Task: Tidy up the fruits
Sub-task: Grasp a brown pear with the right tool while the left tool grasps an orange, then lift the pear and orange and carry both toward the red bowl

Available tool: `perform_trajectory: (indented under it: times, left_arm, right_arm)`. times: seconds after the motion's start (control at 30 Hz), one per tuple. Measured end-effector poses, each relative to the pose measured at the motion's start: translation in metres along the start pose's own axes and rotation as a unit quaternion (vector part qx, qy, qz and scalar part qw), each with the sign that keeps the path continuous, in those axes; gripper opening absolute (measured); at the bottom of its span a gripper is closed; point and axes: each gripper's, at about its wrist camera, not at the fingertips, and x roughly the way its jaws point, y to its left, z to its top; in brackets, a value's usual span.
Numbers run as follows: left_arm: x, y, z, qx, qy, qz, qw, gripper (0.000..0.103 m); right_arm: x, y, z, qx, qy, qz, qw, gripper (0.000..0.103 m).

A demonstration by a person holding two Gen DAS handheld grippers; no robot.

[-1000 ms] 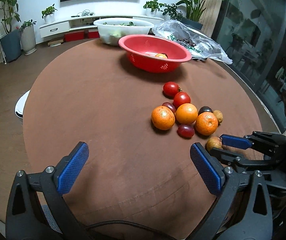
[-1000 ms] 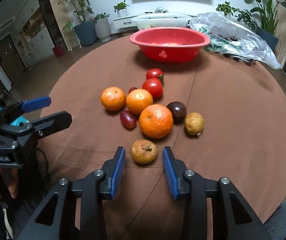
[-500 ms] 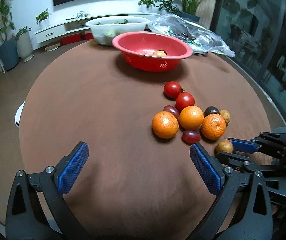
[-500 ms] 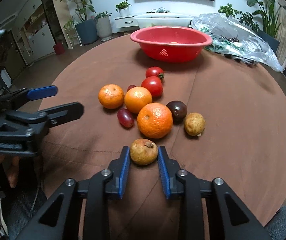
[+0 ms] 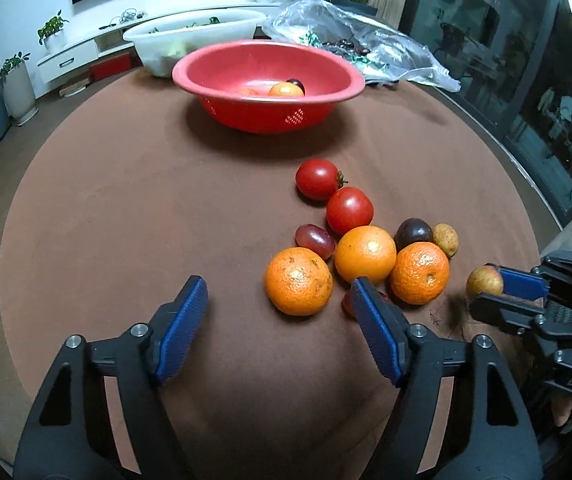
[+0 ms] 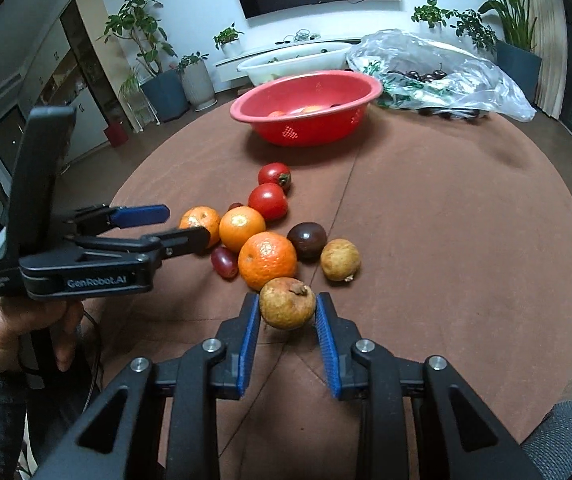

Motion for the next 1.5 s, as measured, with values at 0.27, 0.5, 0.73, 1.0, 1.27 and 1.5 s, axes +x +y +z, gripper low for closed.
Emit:
perform_trajectory:
  times: [0.27, 0.5, 0.73, 1.0, 1.27, 1.5]
  left_arm:
    - [0.008, 0.005, 0.001, -0.007, 0.009, -0.018, 0.9998, 0.057]
    - [0.010, 0.002, 0.001, 0.000, 0.014, -0.037, 0.9992, 0.041]
    - [0.010, 0.001, -0.001, -0.004, 0.010, -0.048, 0.9988, 0.034]
    - [-0.004, 0.012, -0.007, -0.024, -0.008, -0.047, 0.9986, 0.033]
    - [-0.021, 0.021, -0.007, -0.033, -0.026, -0.042, 0.9982, 0.033]
    - [-0.031, 0.019, 0.001, -0.029, -0.041, -0.039, 0.9980, 0.033]
  right_arm:
    - [-0.001, -0.003, 0.000, 0.006, -0.003, 0.007, 1.000, 0.031]
    - [0.000, -0.004, -0.001, 0.007, -0.003, 0.009, 1.000, 0.031]
    - [-0.001, -0.003, -0.001, 0.008, -0.004, 0.010, 1.000, 0.031]
    - [-0.003, -0.002, 0.000, 0.007, -0.007, 0.008, 1.000, 0.031]
    - [-0.003, 0.002, 0.001, 0.000, 0.001, -0.013, 1.000, 0.031]
    - [-0.005, 0.005, 0.008, -0.015, 0.002, -0.041, 0.999, 0.031]
